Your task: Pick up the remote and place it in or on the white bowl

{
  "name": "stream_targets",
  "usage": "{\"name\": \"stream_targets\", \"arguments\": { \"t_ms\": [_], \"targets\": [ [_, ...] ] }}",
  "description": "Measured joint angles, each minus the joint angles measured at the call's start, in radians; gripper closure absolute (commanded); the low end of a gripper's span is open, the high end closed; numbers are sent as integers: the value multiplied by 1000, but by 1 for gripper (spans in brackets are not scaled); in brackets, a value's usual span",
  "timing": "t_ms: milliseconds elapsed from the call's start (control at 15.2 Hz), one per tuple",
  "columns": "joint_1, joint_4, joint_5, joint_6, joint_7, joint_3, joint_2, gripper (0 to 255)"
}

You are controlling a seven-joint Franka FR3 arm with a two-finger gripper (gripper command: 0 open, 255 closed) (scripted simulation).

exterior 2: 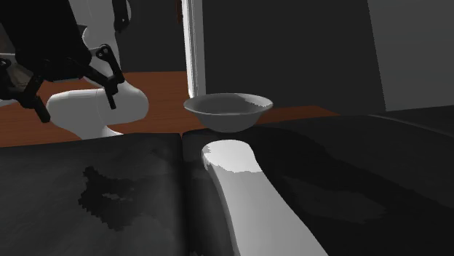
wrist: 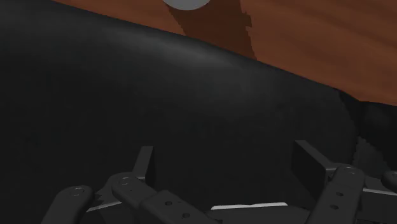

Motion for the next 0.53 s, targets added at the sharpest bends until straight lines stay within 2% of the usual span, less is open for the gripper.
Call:
{"name": "stream_targets", "arguments": {
  "t_ms": [198,528],
  "targets": [
    [3,18,15,25,29,21,32,0],
    [13,103,62,113,147,105,159,0]
  ]
}}
